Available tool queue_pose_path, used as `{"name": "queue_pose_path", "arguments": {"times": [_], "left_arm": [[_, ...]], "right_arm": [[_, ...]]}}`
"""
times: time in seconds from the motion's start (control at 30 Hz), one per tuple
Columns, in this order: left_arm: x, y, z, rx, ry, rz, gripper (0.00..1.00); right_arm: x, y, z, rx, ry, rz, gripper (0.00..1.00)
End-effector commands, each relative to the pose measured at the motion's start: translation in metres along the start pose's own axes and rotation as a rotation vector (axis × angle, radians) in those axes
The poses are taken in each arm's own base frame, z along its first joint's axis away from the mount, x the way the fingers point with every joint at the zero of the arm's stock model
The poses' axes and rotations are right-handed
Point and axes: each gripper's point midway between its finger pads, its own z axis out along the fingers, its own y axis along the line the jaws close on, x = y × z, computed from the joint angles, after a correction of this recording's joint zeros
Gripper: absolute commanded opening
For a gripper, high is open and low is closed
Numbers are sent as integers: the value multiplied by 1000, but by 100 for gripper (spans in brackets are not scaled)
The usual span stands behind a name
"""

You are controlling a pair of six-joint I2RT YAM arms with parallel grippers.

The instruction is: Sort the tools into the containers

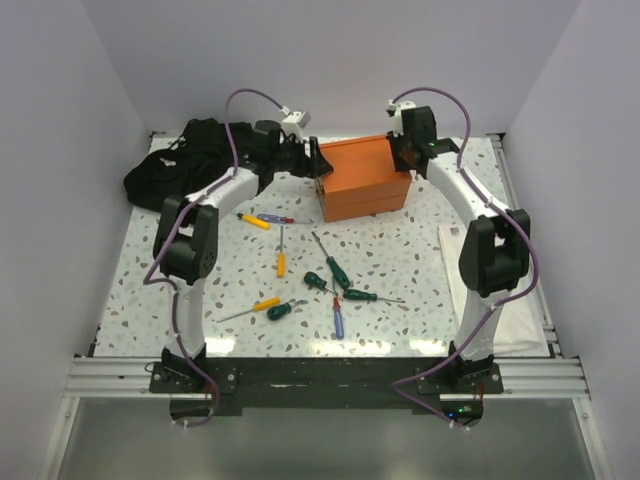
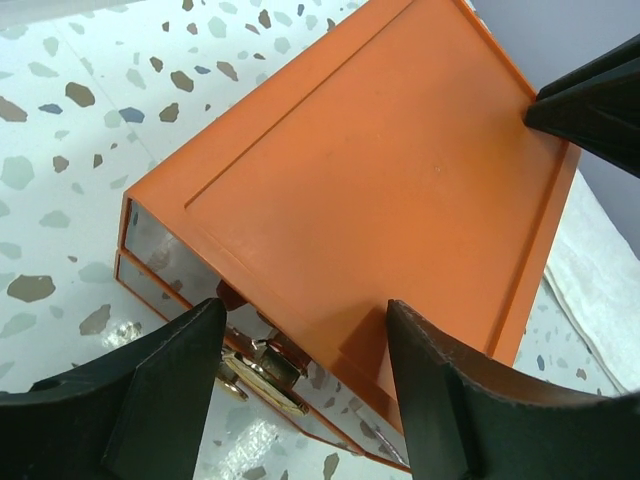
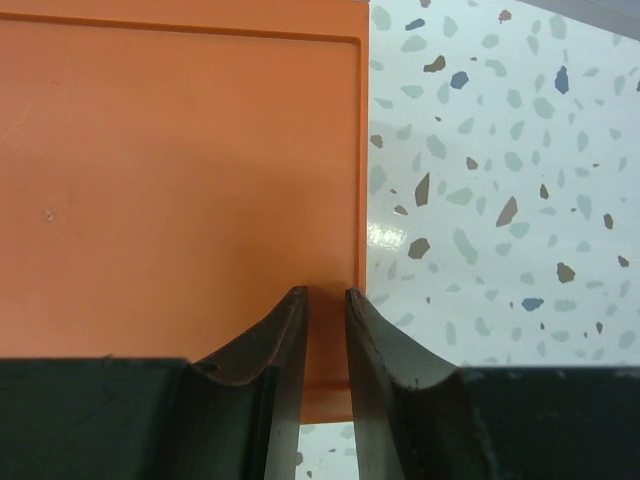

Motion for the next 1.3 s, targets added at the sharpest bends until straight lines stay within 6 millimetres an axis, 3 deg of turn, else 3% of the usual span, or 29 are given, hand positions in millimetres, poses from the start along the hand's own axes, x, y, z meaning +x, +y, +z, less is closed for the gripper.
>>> {"name": "queue_pose_path", "arguments": {"times": [0.0, 0.27, 0.33, 0.4, 0.5, 0.53, 0.6, 0.63, 0.7, 0.73, 0.87, 0.93, 1.03, 1.1, 1.13, 1.2, 1.27], "left_arm": [[-10, -19, 22, 59, -53, 36, 72], [-33, -14, 44, 51, -149, 54, 77], [-37, -15, 44, 50, -157, 64, 77], [-48, -11, 40, 17, -177, 85, 78], [-88, 9, 21, -145, -257, 82, 79], [-108, 18, 4, -206, -304, 71, 79], [-123, 24, -16, -246, -336, 54, 85], [-143, 24, -39, -260, -382, 48, 87], [-140, 31, -54, -277, -379, 27, 91], [-148, 31, -71, -284, -398, 28, 91], [-104, 60, -84, -413, -293, 0, 91], [-74, 78, -78, -463, -204, -42, 91], [-39, 86, -66, -439, -85, -88, 87], [-29, 84, -59, -399, -56, -98, 83], [-21, 83, -51, -366, -40, -109, 81], [-11, 84, -42, -339, -23, -133, 80], [-6, 80, -33, -285, -5, -140, 78]], "right_arm": [[62, -20, -1, 65, 216, -71, 26], [60, -26, -6, 79, 208, -72, 26], [53, -29, -10, 86, 189, -69, 26], [32, -30, -18, 81, 136, -56, 26], [-7, -26, -34, 43, 25, -31, 32], [-18, -25, -39, 28, -8, -25, 34], [-39, -19, -49, -14, -71, -17, 39], [-48, -18, -53, -17, -97, -12, 41], [-60, -15, -57, -35, -132, -3, 51], [-64, -12, -58, -42, -145, -3, 53], [-77, 0, -54, -62, -176, -19, 59], [-80, 11, -50, -91, -177, -36, 60], [-78, 25, -37, -133, -163, -29, 57], [-75, 36, -27, -163, -141, -3, 35], [-74, 44, -25, -192, -134, 5, 13], [-64, 54, -14, -209, -101, 23, 2], [-56, 59, -8, -217, -77, 24, 0]]}}
